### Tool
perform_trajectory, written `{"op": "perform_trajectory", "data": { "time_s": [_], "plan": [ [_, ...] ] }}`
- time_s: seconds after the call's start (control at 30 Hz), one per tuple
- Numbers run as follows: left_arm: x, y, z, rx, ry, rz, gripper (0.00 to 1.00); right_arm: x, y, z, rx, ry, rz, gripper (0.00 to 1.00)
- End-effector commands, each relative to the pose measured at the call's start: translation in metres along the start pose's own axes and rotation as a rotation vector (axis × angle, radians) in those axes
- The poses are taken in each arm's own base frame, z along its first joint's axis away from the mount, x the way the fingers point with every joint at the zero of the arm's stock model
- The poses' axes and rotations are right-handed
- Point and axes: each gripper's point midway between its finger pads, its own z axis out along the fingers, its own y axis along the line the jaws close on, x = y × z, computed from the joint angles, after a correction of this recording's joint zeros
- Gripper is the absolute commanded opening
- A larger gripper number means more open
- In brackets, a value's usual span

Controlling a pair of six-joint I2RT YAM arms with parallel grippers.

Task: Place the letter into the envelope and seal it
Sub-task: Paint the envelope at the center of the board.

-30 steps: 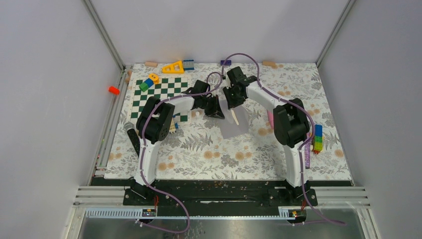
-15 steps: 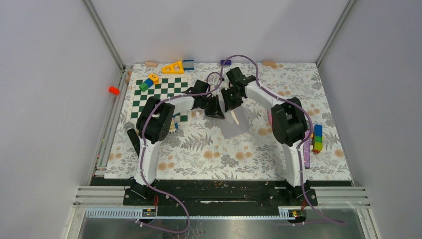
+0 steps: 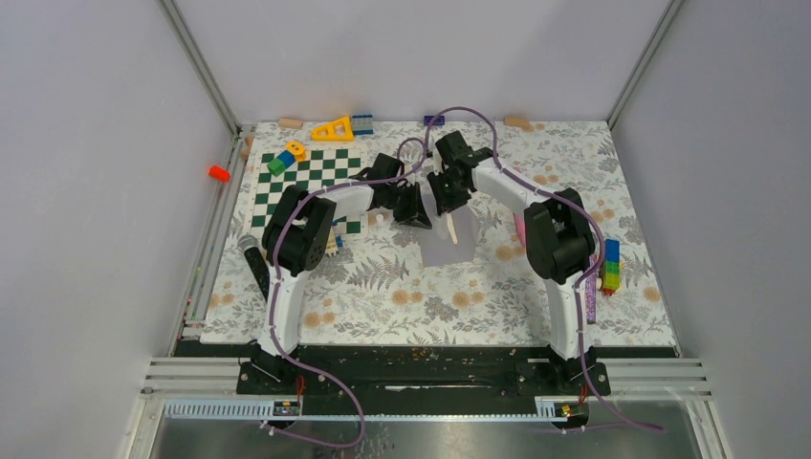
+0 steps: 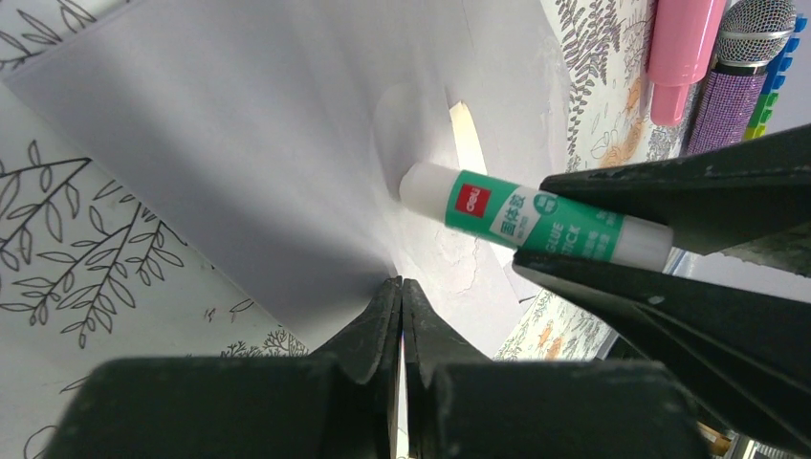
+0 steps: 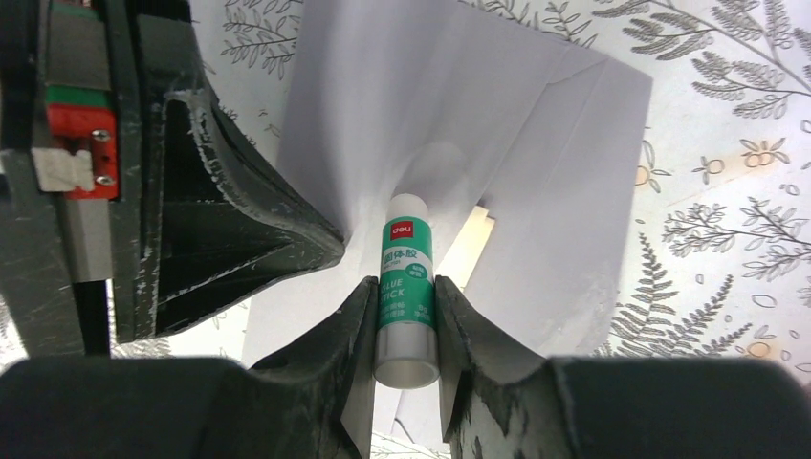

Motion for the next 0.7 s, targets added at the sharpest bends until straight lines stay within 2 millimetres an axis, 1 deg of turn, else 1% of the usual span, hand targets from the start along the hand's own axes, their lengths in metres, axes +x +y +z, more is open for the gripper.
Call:
{"op": "perform_trajectory", "data": {
  "time_s": [0.0,0.23,0.33,0.5,0.67],
  "plan": [
    [0.001,0.013,0.006,-0.055,0.004,0.015,0.0,-0.02,-0.013,-0.012,0.09,-0.067,-0.057,0.0],
    [0.001,0.014,0.006,-0.058,0.002,0.013,0.0,-0.018,-0.014,-0.01,0.091,-0.067,-0.074,0.0],
    [0.0,0.014,0.006,-0.06,0.001,0.014,0.0,-0.009,-0.004,-0.013,0.028,-0.04,-0.097,0.0],
    [0.0,0.014,0.006,-0.06,0.002,0.012,0.0,0.013,0.013,-0.017,-0.073,0.038,-0.118,0.0],
    [0.0,0.014,0.006,-0.06,0.001,0.01,0.0,0.024,0.022,-0.024,-0.11,0.072,-0.136,0.0]
  ]
}}
